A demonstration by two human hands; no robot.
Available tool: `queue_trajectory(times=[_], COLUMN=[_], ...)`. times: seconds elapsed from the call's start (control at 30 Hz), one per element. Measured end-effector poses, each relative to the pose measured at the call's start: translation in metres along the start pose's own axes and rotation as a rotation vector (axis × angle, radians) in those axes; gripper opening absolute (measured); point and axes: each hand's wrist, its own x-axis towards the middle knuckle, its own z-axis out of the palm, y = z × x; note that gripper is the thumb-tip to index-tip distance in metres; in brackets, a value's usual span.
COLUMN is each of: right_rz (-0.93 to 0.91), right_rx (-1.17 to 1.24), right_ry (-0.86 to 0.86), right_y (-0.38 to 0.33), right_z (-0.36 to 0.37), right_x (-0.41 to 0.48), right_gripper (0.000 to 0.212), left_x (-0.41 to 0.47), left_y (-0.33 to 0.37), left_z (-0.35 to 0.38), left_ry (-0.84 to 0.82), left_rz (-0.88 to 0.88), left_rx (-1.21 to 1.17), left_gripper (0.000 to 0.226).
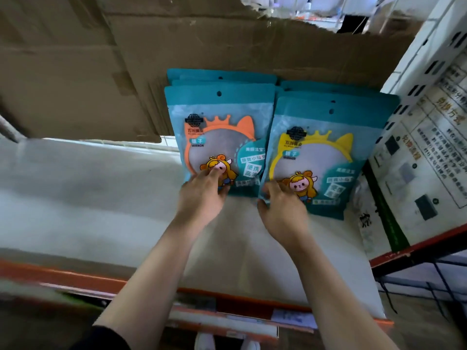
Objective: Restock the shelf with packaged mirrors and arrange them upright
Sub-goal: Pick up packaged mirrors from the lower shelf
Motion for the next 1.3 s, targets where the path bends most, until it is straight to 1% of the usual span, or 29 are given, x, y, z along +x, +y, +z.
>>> queue_trajectory(times=[0.03,0.1,0.13,0.2,0.27,0.3,0.37,0.43,0.5,0.63,0.77,0.87,1.03,1.2,1.3], right_rz=[-0.022,-0.053,-0.069,-0.115,-0.156,-0.168,-0.182,-0.219,-0.281,-0.348,-0.405,-0.454,-0.599,-0.719,-0.75], right_rx=[-0.014,-0.036,-0.035,0.006,0.024,0.009,-0.028,-0.07,-0.117,-0.156,-0.131,-0.097,-0.125,-0.061,-0.04], right_ry=[-0.078,-0.15,-0.156,-0.169,-0.238,-0.284,-0.356,-0.402,-0.431,-0.435,-0.474,-0.442,-0.423,-0.445,-0.445], right_y=[-0.004,-0.012,-0.015,-0.024,-0.039,-0.048,-0.067,-0.089,-0.113,-0.183,-0.274,-0.342,-0.441,-0.528,-0.561], right_z=[0.0,-0.004,-0.005,-0.001,0.009,0.015,0.026,0.036,0.044,0.061,0.086,0.107,0.145,0.172,0.185], right_x=[-0.001,0.001,0.002,0.0,-0.009,-0.014,-0.021,-0.022,-0.022,-0.028,-0.048,-0.058,-0.083,-0.109,-0.112], right_gripper=[0.029,0.036,0.038,0.041,0.044,0.048,0.056,0.059,0.056,0.051,0.046,0.041,0.04,0.039,0.037], left_x=[-0.003,-0.007,-0.009,-0.019,-0.038,-0.049,-0.067,-0.083,-0.096,-0.124,-0.16,-0.188,-0.238,-0.278,-0.289], left_y=[-0.001,-0.004,-0.006,-0.017,-0.035,-0.045,-0.065,-0.084,-0.102,-0.145,-0.213,-0.273,-0.357,-0.426,-0.455], left_z=[-0.002,-0.007,-0.01,-0.014,-0.017,-0.02,-0.028,-0.042,-0.059,-0.091,-0.127,-0.157,-0.193,-0.23,-0.239], left_ry=[0.018,0.029,-0.004,-0.131,-0.263,-0.304,-0.324,-0.318,-0.303,-0.212,-0.139,-0.056,-0.008,0.048,0.062], left_rz=[-0.003,-0.033,-0.054,-0.107,-0.184,-0.225,-0.283,-0.325,-0.378,-0.487,-0.538,-0.582,-0.697,-0.809,-0.857], left_rx=[0.013,0.042,0.072,0.146,0.208,0.23,0.243,0.216,0.165,0.139,0.12,0.127,0.128,0.151,0.133], left_gripper=[0.035,0.036,0.04,0.051,0.058,0.06,0.06,0.061,0.063,0.058,0.052,0.046,0.041,0.043,0.043])
